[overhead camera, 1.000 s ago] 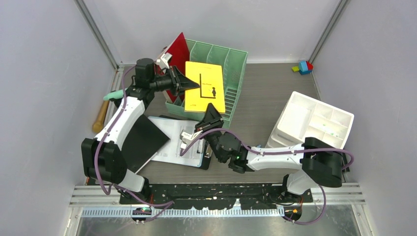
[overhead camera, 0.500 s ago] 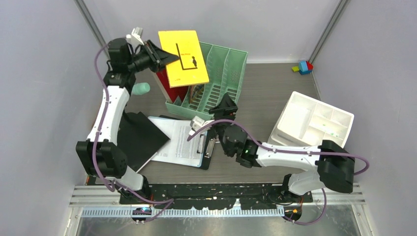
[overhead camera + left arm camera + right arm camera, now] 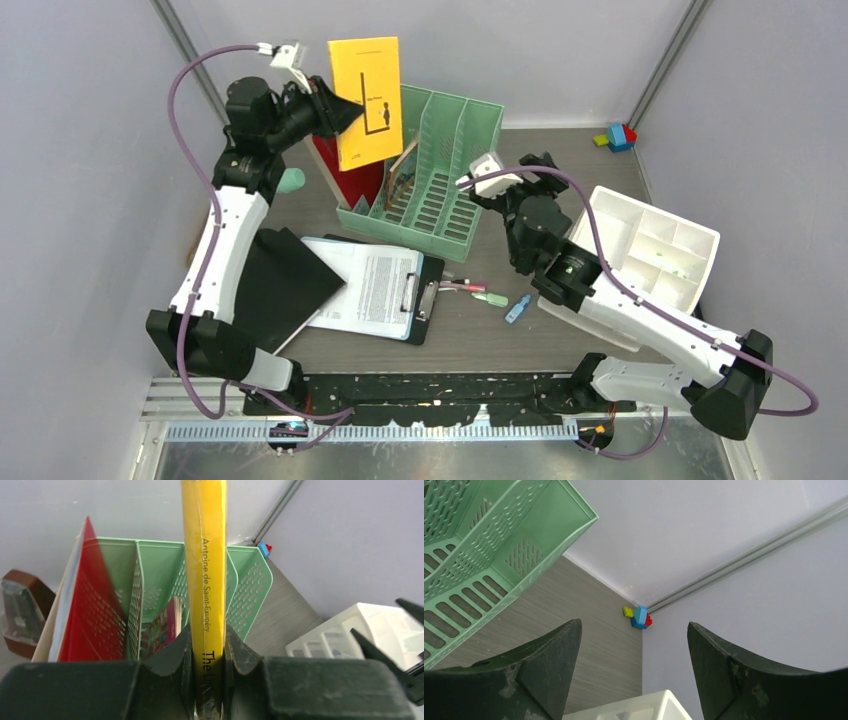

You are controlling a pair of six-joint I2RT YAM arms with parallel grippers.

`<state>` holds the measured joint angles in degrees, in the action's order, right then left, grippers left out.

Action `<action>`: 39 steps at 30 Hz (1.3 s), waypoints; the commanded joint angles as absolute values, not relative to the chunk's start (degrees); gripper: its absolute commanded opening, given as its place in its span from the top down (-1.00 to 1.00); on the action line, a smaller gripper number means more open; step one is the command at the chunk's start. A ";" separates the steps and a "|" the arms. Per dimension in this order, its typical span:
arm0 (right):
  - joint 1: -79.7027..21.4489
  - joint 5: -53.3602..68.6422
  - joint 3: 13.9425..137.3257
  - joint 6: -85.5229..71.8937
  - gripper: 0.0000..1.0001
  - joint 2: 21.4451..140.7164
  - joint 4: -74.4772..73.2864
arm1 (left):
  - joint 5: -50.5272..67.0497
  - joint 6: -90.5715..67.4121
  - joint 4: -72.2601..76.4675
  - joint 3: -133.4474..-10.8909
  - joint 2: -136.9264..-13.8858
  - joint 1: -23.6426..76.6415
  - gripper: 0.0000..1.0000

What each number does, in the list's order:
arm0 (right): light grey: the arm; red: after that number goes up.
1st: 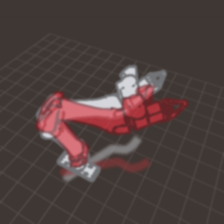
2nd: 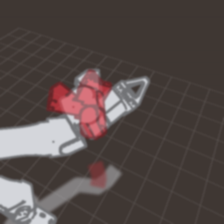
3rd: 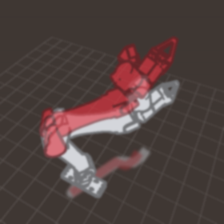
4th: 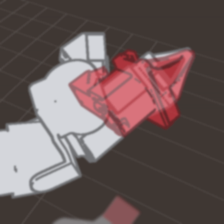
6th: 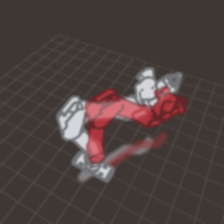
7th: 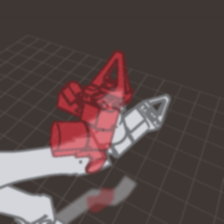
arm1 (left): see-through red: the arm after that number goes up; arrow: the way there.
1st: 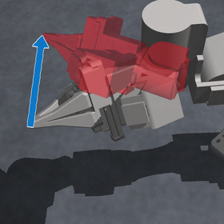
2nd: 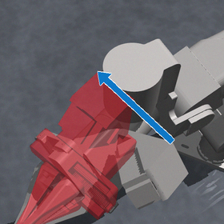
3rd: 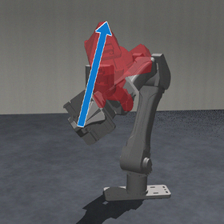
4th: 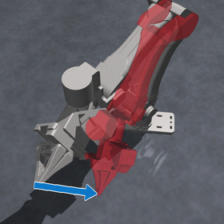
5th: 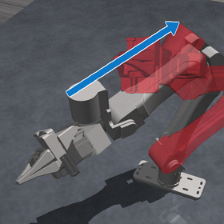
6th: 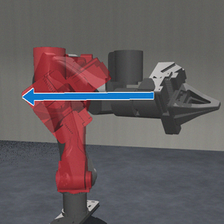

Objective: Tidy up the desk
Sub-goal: Pick up the book from the center of the board, then place the book in the storage box.

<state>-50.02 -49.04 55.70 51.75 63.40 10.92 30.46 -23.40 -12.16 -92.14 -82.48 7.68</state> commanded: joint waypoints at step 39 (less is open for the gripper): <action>-38.91 -39.79 56.23 34.47 -0.66 59.49 -5.89 | 13.56 0.32 52.06 -61.44 -99.03 19.14 0.97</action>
<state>-39.33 -40.60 56.62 35.70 61.67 -6.61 16.12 0.51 34.24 -61.45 -99.35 18.63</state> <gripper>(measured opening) 0.831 0.195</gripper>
